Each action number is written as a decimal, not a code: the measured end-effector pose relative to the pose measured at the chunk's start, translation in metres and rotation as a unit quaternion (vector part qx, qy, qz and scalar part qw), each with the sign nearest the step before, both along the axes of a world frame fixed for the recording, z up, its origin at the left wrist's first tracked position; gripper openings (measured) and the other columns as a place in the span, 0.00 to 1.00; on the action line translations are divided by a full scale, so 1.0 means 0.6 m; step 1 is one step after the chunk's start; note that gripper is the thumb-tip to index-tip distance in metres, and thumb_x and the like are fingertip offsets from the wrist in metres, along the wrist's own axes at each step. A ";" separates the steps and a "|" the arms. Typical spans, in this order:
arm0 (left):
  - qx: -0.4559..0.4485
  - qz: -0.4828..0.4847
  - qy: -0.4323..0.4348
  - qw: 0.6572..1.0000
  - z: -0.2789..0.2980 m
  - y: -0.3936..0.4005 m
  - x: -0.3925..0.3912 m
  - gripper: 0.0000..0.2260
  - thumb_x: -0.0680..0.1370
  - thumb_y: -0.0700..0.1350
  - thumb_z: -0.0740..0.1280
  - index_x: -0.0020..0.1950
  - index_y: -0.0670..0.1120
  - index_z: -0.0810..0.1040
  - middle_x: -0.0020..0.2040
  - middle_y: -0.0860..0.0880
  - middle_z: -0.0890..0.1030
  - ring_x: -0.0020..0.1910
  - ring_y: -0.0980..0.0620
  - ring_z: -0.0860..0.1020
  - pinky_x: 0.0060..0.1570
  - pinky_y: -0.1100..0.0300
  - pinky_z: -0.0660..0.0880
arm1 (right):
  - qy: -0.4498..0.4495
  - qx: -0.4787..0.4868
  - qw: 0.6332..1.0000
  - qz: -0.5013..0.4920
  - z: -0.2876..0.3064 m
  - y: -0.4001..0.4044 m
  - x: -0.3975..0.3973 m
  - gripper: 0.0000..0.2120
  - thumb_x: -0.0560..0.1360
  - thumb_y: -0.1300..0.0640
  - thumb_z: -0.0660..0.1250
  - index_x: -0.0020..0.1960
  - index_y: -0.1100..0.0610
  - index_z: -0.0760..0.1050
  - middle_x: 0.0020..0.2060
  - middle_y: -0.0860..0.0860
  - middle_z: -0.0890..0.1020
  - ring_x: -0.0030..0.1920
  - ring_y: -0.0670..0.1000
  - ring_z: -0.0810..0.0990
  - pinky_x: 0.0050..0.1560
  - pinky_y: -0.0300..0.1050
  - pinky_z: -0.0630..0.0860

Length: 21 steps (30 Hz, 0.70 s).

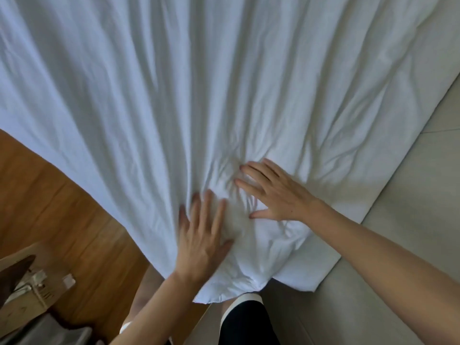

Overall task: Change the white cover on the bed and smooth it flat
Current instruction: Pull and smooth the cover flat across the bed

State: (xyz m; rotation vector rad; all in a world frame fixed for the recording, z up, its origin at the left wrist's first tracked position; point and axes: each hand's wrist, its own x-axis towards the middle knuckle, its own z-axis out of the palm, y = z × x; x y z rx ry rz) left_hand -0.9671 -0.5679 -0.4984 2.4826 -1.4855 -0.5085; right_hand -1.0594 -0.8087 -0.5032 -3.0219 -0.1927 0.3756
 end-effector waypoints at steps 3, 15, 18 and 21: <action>0.065 0.071 -0.009 0.995 -0.035 -0.012 0.035 0.38 0.72 0.66 0.62 0.71 0.39 0.65 0.68 0.34 0.68 0.67 0.33 0.67 0.59 0.40 0.66 | -0.021 -0.060 0.998 0.025 -0.040 -0.013 0.037 0.31 0.72 0.36 0.63 0.62 0.60 0.73 0.56 0.57 0.77 0.56 0.59 0.77 0.62 0.54 0.70; -0.066 0.067 0.107 0.990 0.027 -0.045 -0.051 0.22 0.83 0.54 0.53 0.32 0.49 0.74 0.26 0.51 0.74 0.24 0.50 0.74 0.23 0.60 0.66 | -0.133 0.068 0.985 -0.089 0.009 0.006 -0.037 0.27 0.83 0.45 0.51 0.29 0.55 0.70 0.23 0.52 0.72 0.23 0.54 0.73 0.24 0.43 0.69; -0.013 0.019 0.160 0.987 0.037 -0.027 -0.127 0.16 0.81 0.53 0.58 0.36 0.50 0.77 0.30 0.52 0.75 0.28 0.51 0.75 0.25 0.61 0.70 | -0.100 0.068 0.991 -0.057 0.037 0.000 -0.118 0.23 0.80 0.46 0.57 0.29 0.55 0.71 0.25 0.51 0.72 0.24 0.53 0.72 0.25 0.43 0.68; 0.100 -0.063 0.118 0.986 0.008 -0.039 -0.122 0.11 0.64 0.49 0.78 0.36 0.49 0.78 0.32 0.50 0.75 0.28 0.51 0.76 0.25 0.61 0.71 | 0.005 0.036 0.997 -0.069 0.010 0.012 -0.118 0.15 0.68 0.44 0.72 0.34 0.55 0.75 0.29 0.51 0.75 0.30 0.53 0.75 0.31 0.45 0.72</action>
